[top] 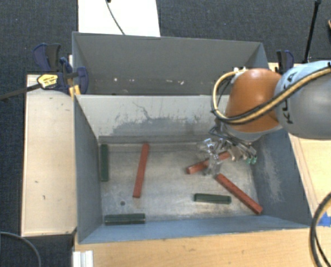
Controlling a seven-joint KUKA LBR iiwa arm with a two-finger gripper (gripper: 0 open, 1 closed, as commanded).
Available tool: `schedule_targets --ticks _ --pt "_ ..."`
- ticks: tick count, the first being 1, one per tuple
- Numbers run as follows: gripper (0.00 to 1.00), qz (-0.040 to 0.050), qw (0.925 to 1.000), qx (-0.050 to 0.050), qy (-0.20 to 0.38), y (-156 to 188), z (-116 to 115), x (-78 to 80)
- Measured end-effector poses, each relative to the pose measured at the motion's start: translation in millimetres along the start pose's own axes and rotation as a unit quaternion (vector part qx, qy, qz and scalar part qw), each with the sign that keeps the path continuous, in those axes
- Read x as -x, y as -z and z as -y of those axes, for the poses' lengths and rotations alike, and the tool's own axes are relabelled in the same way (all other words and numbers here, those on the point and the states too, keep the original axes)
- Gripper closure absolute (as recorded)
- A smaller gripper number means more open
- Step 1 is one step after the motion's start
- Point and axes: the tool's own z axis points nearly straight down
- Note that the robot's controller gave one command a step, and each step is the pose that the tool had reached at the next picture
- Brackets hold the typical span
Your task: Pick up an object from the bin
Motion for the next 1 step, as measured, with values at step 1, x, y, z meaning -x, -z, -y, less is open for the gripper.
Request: schedule_targets --ticks 1 --pt "1.0 0.0014 0.9999 -0.002 0.015 137.4 42.9 -64.5"
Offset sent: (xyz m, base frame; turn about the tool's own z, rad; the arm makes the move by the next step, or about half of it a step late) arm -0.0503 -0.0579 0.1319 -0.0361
